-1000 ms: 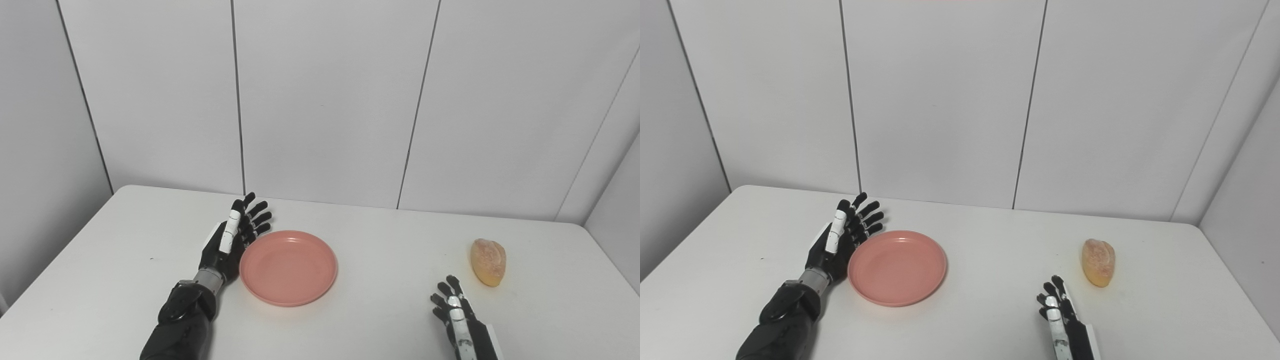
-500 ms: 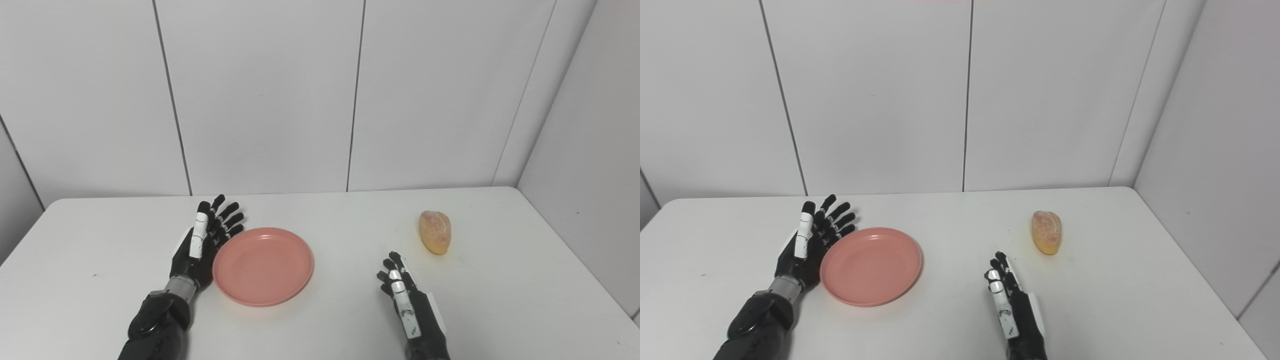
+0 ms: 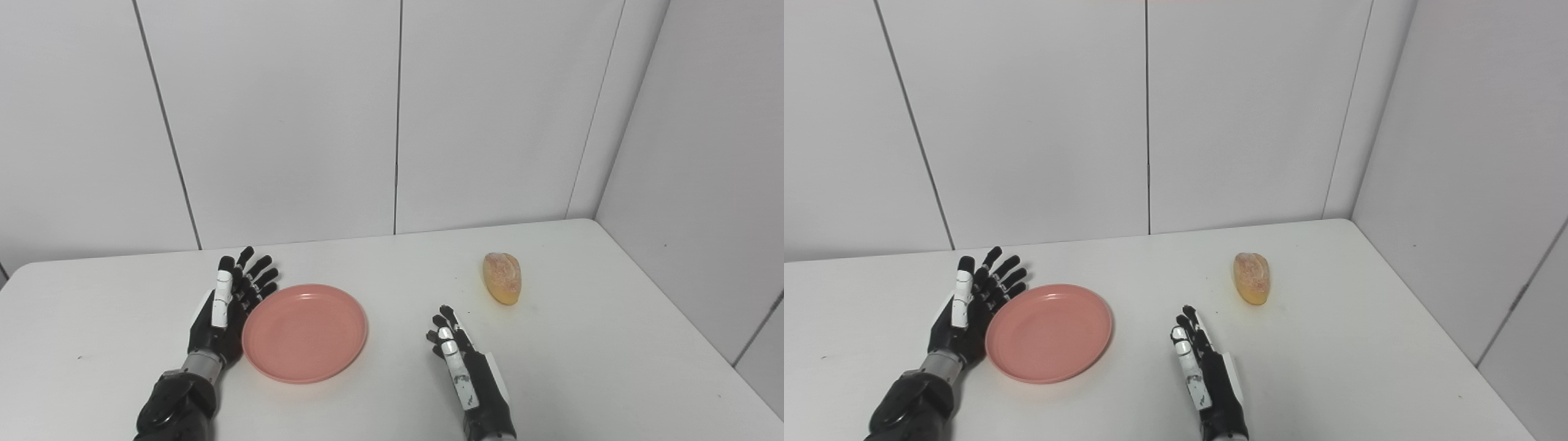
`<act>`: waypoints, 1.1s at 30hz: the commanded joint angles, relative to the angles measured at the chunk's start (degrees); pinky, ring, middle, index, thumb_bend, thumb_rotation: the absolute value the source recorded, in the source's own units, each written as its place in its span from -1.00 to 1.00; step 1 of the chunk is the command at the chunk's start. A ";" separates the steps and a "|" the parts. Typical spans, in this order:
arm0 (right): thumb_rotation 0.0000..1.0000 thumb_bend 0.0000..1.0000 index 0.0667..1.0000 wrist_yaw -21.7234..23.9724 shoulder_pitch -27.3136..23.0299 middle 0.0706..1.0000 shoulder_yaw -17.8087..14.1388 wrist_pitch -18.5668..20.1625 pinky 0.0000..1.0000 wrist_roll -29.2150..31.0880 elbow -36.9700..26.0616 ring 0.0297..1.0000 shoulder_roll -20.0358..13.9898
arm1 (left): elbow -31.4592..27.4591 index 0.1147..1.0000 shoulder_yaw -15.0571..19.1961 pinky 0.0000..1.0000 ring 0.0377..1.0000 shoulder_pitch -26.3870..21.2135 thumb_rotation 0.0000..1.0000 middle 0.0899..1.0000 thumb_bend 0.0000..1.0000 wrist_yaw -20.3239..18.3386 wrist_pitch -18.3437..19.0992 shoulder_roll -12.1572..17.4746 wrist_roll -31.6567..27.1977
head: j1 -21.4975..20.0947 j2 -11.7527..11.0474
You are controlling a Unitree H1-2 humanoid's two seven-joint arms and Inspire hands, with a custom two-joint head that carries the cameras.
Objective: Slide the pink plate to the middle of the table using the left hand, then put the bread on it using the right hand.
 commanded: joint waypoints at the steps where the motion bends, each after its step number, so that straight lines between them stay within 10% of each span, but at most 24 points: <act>1: 0.93 0.21 0.91 0.72 -0.96 0.85 1.18 1.54 0.78 -0.35 -0.05 0.75 1.11 | 1.12 1.00 -0.08 0.81 0.80 1.38 0.85 0.85 0.80 -0.80 -0.23 -1.87 -0.31 | 0.03 0.06; 33: 0.40 0.75 1.00 -12.37 -7.51 1.00 1.85 -1.84 0.80 -20.70 -2.16 0.94 1.66 | 8.12 0.99 1.25 0.90 0.80 -1.00 0.85 0.84 0.77 -2.13 -3.85 -0.48 -0.43 | -1.34 -3.57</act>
